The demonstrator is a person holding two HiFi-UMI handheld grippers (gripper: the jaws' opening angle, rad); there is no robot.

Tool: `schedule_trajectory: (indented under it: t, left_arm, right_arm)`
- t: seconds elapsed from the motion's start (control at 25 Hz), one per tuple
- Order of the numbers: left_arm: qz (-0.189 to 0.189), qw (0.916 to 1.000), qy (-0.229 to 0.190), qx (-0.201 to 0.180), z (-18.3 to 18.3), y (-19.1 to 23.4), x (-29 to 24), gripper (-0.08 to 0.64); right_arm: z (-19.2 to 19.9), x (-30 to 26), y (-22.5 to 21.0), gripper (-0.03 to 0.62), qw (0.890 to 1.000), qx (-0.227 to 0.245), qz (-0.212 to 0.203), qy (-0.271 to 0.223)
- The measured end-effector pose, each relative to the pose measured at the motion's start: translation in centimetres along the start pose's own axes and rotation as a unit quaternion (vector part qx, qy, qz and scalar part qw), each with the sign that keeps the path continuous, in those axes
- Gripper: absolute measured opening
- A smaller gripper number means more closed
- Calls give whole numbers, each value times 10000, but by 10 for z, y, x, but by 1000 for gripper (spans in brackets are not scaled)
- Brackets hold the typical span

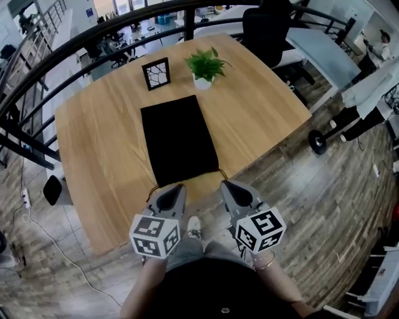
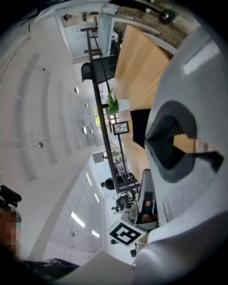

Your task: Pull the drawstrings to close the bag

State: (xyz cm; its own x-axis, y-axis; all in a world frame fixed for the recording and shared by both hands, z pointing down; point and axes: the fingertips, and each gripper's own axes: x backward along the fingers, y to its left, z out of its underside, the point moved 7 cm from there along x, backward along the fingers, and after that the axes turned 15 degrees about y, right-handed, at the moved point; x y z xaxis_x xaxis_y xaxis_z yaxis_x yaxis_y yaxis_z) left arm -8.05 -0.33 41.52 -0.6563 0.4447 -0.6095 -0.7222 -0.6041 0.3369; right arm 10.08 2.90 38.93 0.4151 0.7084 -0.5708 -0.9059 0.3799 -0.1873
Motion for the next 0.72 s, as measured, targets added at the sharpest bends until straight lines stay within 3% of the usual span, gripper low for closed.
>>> schedule_trajectory:
  t: [0.12, 0.2, 0.72]
  left_arm:
    - [142, 9996, 13, 228, -11, 11, -13, 15]
    - [174, 9997, 31, 181, -18, 17, -20, 15]
    - [-39, 9992, 44, 408, -15, 44, -11, 15]
  right_arm:
    - [-5, -14, -11, 0, 9999, -30, 61, 154]
    - [-9, -23, -17, 0, 9997, -48, 80, 240]
    - [-26, -57, -14, 0, 9976, 271, -227, 589]
